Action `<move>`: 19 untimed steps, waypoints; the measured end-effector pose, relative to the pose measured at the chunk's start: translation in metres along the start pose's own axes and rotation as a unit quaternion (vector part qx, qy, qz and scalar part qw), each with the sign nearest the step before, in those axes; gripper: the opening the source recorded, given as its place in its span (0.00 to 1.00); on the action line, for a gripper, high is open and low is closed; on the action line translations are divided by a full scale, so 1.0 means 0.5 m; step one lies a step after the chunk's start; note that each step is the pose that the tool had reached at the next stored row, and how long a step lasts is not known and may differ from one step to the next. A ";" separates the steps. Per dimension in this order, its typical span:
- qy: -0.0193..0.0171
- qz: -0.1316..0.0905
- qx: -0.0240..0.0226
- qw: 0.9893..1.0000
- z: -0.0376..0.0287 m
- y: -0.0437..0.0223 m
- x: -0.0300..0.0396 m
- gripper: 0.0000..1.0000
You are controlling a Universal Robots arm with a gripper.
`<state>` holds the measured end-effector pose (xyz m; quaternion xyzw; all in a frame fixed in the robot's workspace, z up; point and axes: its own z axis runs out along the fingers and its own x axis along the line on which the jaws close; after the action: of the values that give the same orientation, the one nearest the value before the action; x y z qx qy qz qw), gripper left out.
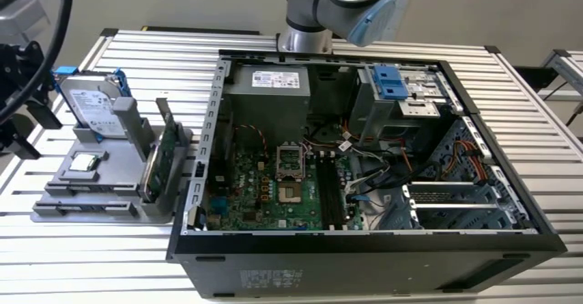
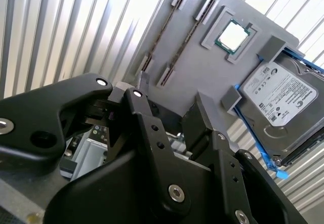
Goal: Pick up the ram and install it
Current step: 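Pick up the ram and move it above insertion slot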
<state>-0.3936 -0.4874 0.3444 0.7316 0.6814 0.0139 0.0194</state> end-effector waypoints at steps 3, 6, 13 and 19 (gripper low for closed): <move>0.000 0.000 0.000 1.000 0.002 0.000 0.000 1.00; 0.000 0.000 0.000 1.000 0.004 0.000 0.000 1.00; 0.000 0.000 0.000 1.000 0.008 0.000 0.000 1.00; 0.000 0.000 0.000 1.000 0.011 -0.001 0.000 1.00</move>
<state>-0.3936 -0.4874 0.3389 0.7316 0.6814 0.0139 0.0194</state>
